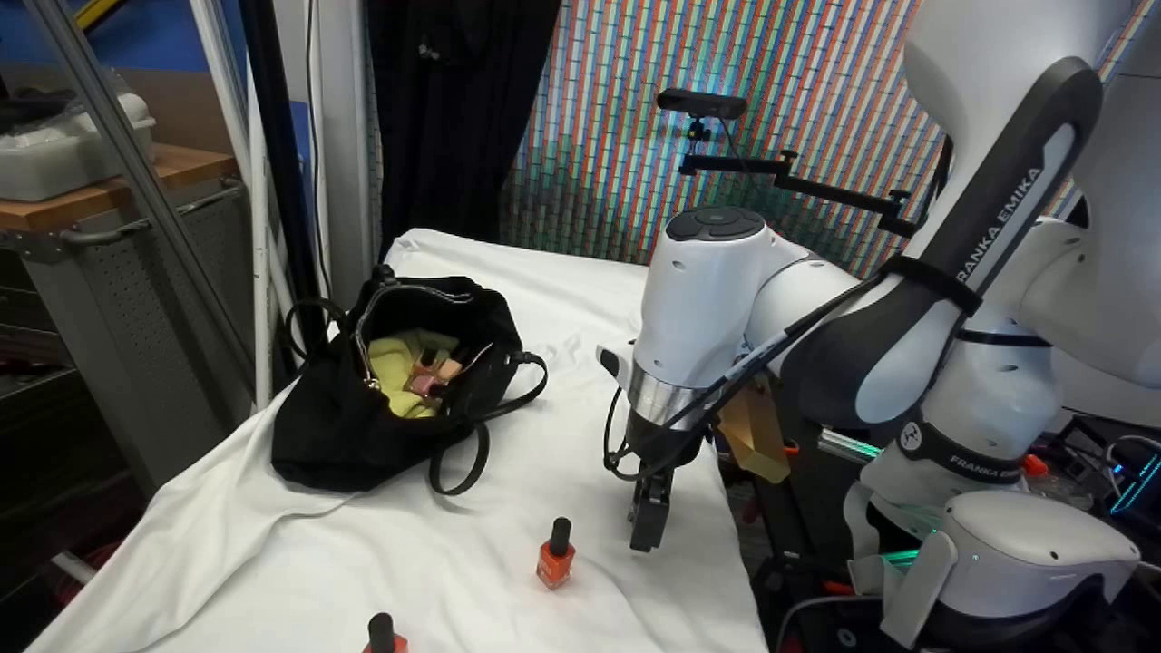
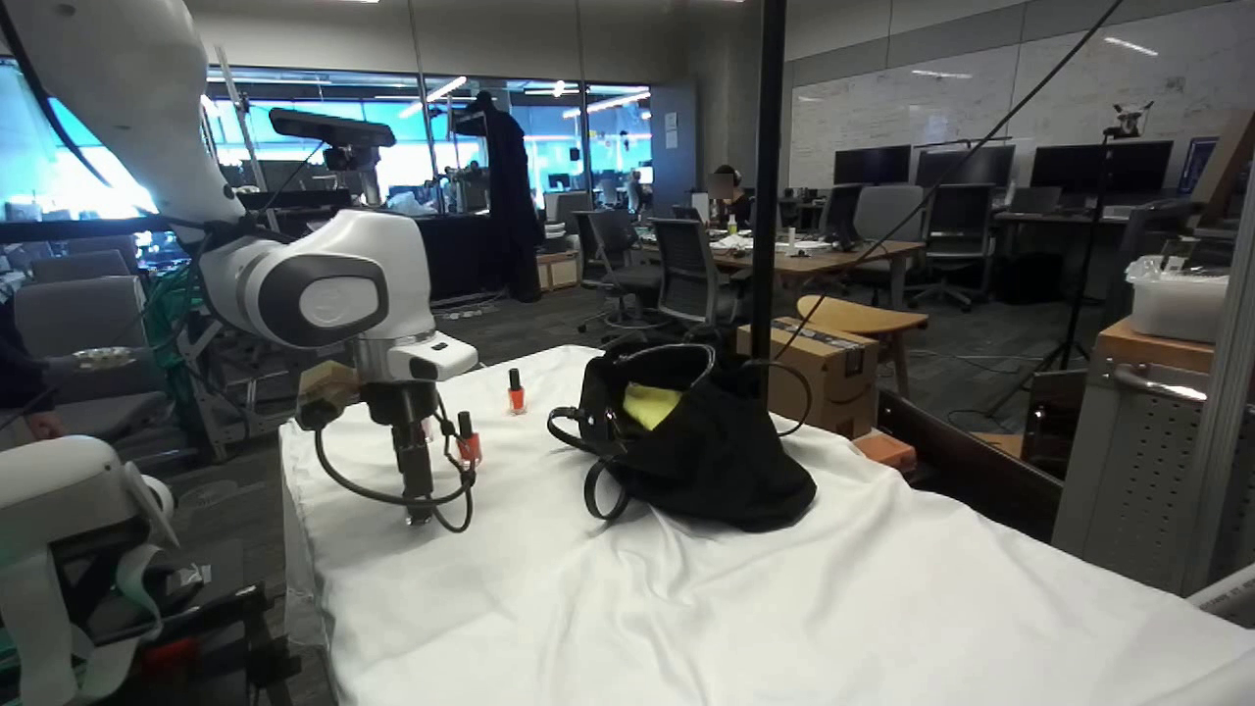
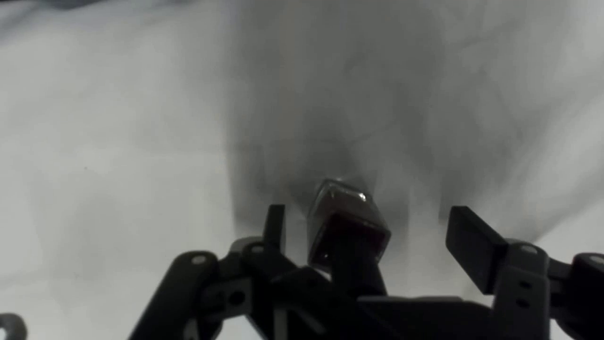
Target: Pick up the nail polish and put them in the bag
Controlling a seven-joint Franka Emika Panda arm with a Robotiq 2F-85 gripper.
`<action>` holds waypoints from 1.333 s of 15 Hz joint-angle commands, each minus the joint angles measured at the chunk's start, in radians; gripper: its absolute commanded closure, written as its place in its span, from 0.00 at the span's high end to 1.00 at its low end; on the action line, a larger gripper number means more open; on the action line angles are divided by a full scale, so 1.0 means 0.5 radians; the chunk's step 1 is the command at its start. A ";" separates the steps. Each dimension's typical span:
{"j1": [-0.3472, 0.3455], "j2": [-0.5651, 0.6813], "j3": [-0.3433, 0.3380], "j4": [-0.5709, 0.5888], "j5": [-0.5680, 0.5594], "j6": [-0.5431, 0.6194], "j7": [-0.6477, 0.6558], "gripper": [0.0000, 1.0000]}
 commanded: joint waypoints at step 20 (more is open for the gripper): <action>-0.058 -0.023 -0.135 0.476 -0.283 -0.646 0.104 0.16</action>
